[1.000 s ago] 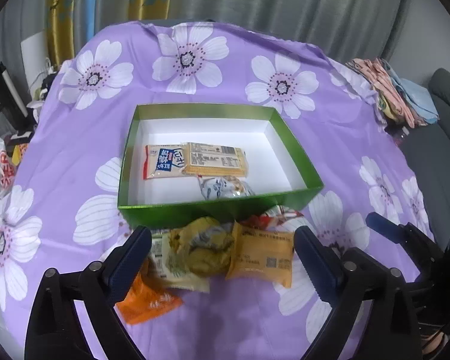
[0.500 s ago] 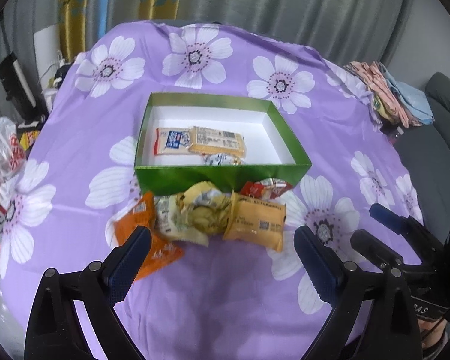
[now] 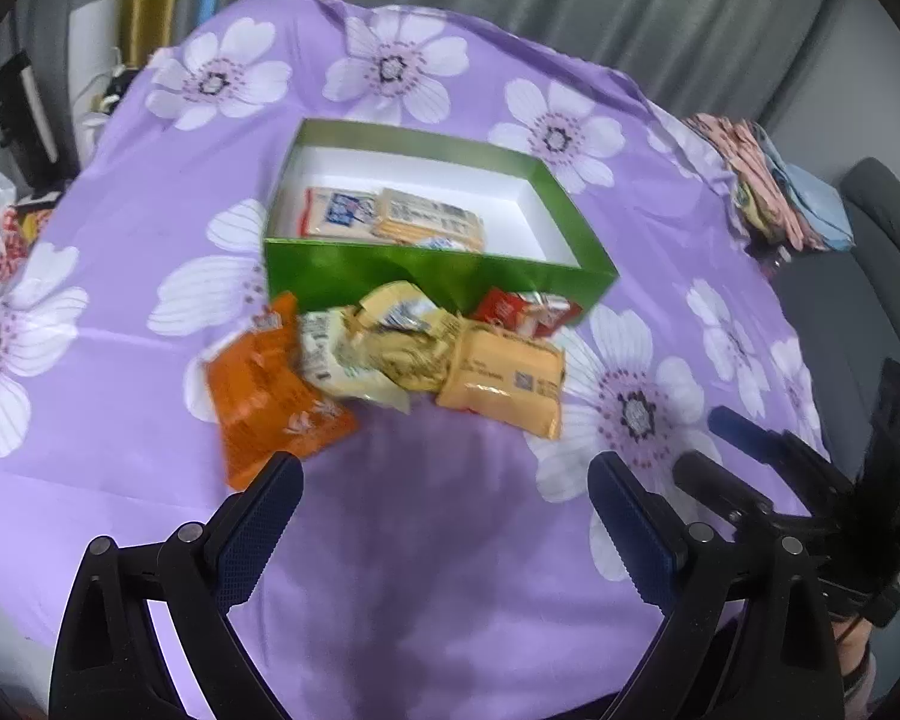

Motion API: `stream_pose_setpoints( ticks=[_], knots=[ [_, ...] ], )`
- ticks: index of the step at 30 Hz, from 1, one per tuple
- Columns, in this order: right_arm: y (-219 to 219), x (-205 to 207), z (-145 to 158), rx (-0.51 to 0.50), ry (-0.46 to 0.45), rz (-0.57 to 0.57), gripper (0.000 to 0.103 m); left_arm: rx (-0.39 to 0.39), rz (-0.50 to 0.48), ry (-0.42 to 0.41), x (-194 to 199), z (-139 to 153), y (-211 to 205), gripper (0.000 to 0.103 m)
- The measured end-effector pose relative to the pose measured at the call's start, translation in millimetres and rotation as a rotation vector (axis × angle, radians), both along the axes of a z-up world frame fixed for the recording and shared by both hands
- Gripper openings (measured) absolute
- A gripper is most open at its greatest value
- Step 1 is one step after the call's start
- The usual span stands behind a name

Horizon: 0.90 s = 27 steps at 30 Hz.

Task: Organize snacks
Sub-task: 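Withdraw the right tool from the box back toward the snack pile, then grasp the yellow bread pouch with the right tool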

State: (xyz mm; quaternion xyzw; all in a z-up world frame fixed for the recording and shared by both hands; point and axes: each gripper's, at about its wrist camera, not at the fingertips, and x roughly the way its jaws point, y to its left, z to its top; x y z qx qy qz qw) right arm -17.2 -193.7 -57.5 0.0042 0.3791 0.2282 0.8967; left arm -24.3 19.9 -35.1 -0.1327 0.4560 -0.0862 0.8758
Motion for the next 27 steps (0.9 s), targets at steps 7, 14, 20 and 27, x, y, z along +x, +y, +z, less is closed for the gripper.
stream_pose_setpoints(
  ticks=[7,14,20,27],
  knots=[
    [2.4,1.2,-11.6,-0.002,0.028,0.01,0.081,-0.11,-0.081,0.016,-1.5,-13.9,-11.3,0.096],
    [1.5,3.7,-23.7,-0.006,0.058,0.012,0.081,-0.163,-0.104,0.042,-0.1,-30.3,-15.6,0.096],
    [2.4,7.6,-36.2,-0.001,0.089,0.016,0.081,-0.25,-0.116,0.053,7.3,-40.8,-13.2,0.096],
    [5.4,13.4,-48.6,0.004,0.112,0.037,0.081,-0.234,-0.115,0.052,26.8,-47.7,-19.7,0.096]
  ],
)
